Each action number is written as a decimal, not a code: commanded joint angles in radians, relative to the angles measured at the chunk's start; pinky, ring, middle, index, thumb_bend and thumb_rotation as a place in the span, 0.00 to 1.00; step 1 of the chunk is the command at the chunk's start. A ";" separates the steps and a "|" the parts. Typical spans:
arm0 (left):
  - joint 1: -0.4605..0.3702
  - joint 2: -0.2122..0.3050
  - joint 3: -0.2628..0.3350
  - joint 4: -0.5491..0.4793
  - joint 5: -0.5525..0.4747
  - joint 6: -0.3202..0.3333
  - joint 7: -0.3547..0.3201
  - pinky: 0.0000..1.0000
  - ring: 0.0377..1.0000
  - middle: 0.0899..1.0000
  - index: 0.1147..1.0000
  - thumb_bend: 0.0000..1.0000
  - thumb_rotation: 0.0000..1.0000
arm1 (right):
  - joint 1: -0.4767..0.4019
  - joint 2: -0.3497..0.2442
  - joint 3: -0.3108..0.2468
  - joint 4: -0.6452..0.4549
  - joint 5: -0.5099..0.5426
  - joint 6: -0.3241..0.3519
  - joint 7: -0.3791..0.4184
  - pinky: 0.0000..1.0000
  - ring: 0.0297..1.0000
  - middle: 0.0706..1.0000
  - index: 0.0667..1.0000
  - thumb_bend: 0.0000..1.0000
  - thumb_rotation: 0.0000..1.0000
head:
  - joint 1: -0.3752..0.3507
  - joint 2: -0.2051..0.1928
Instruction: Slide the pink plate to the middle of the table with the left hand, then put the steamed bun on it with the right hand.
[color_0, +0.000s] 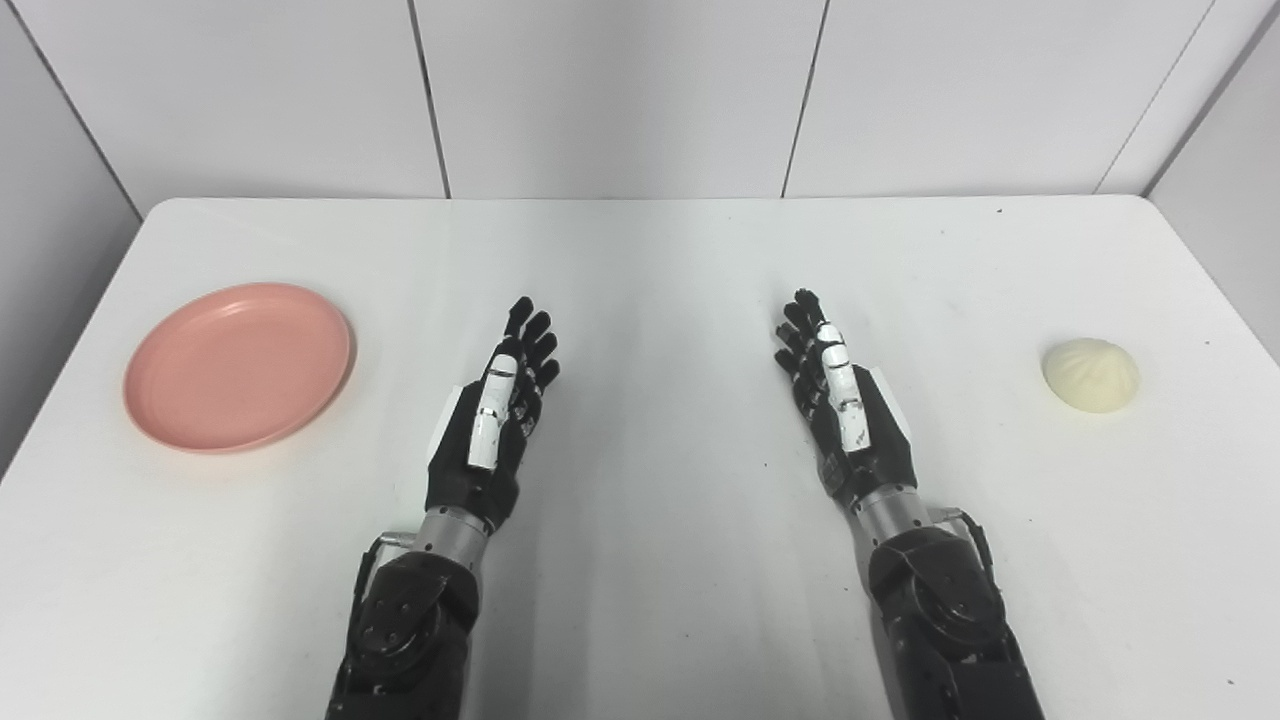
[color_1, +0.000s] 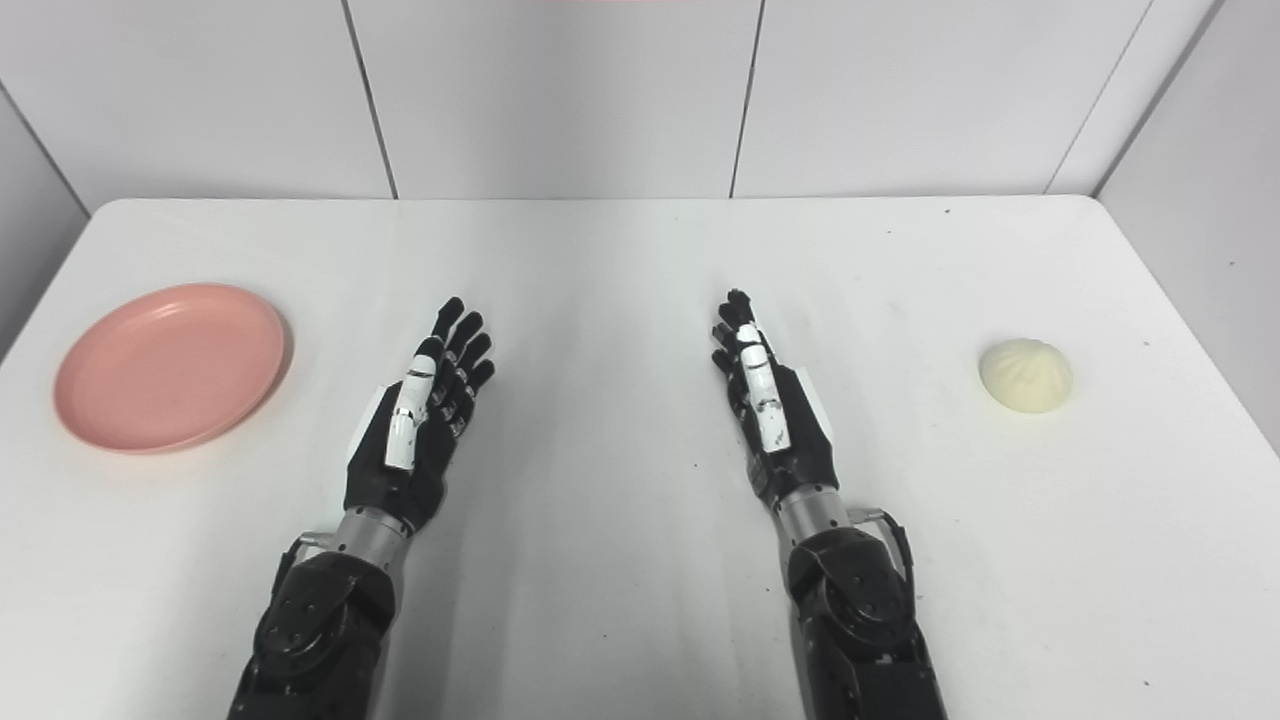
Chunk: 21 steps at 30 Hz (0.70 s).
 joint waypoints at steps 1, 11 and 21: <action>0.050 0.017 0.006 0.063 -0.003 0.067 0.001 1.00 1.00 1.00 1.00 0.37 1.00 | 0.030 0.000 -0.001 0.042 0.001 -0.002 0.004 1.00 1.00 1.00 1.00 0.22 1.00 | 0.003 0.000; 0.050 0.017 0.004 0.060 -0.002 0.064 0.000 1.00 1.00 1.00 1.00 0.36 1.00 | 0.030 -0.002 -0.001 0.040 0.003 0.000 0.005 1.00 1.00 1.00 1.00 0.22 1.00 | 0.003 -0.001; 0.045 0.007 0.002 0.074 0.008 0.061 0.011 1.00 1.00 1.00 1.00 0.36 1.00 | 0.029 -0.011 -0.006 0.047 0.015 -0.006 0.018 1.00 1.00 1.00 1.00 0.23 1.00 | 0.069 -0.009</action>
